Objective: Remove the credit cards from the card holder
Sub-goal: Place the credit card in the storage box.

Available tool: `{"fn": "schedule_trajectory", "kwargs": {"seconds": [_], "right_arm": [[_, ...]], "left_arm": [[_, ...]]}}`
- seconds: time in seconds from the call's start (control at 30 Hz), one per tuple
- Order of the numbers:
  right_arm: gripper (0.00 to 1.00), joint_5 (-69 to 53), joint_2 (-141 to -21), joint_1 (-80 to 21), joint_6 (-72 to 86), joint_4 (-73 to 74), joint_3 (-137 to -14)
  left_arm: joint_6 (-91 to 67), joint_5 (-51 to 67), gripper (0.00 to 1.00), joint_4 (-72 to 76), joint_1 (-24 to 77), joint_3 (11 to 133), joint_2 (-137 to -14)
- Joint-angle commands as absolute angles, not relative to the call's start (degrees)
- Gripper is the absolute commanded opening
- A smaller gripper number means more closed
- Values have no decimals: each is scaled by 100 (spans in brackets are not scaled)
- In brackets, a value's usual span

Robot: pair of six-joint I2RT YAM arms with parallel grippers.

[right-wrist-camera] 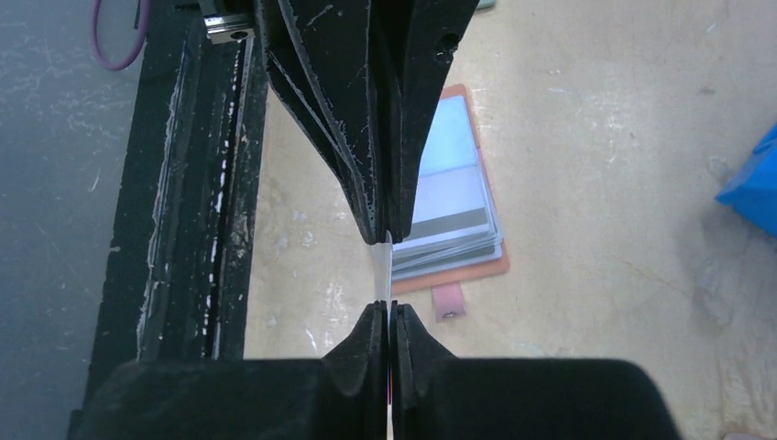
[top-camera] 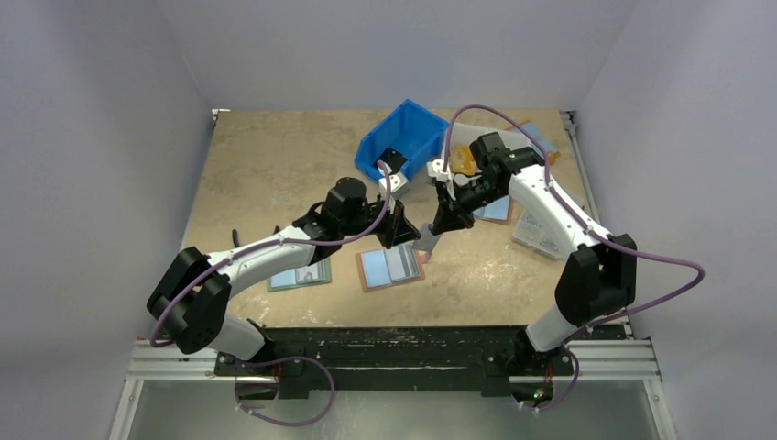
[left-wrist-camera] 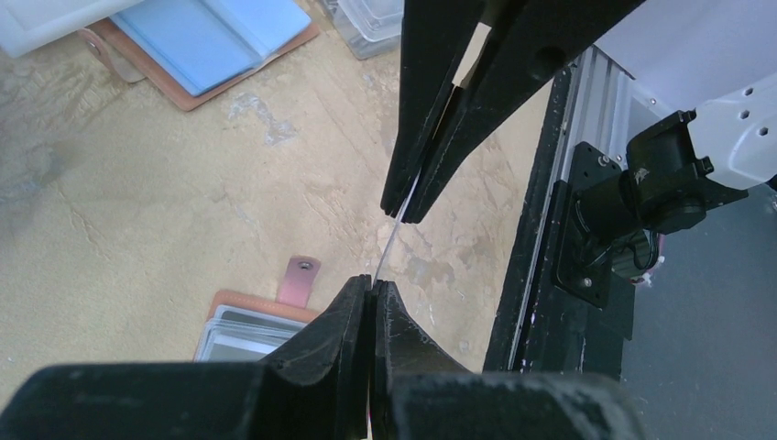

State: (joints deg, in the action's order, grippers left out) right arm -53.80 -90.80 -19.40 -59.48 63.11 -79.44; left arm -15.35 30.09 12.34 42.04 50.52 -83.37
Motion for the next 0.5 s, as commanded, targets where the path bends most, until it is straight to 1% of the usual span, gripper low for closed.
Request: {"fn": "schedule_trajectory", "kwargs": {"seconds": [0.0,0.03,0.07,0.2,0.23,0.27,0.33,0.47], "right_arm": [[0,-5606,-8805,-1933,-5779,6379,-8094],[0,-5583,-8723,-1887,-5764,6343,-8057],[0,-5548,-8645,-1821,-5735,6292,-7999],[0,-5317,-8237,-1242,-5193,5693,-7698],[0,-5260,-8138,-1014,-4983,5512,-7650],[0,-5204,-8039,-754,-4761,5222,-7597],[0,-4997,-7917,-108,-4141,4724,-7536],[0,-4210,-8148,878,-3418,4126,-7792]], "left_arm": [[-1476,2391,23,932,4175,5496,-8123],[-1428,2234,35,721,4167,5620,-8099],[-1365,2066,45,517,4155,5716,-8049],[-1261,1724,69,122,3832,5858,-7734],[-1302,1763,72,95,3662,5825,-7678],[-1316,1891,73,55,3490,5805,-7644],[-1279,2142,74,-189,3132,5803,-7644],[-1027,1940,74,-792,2962,5822,-7695]]}}
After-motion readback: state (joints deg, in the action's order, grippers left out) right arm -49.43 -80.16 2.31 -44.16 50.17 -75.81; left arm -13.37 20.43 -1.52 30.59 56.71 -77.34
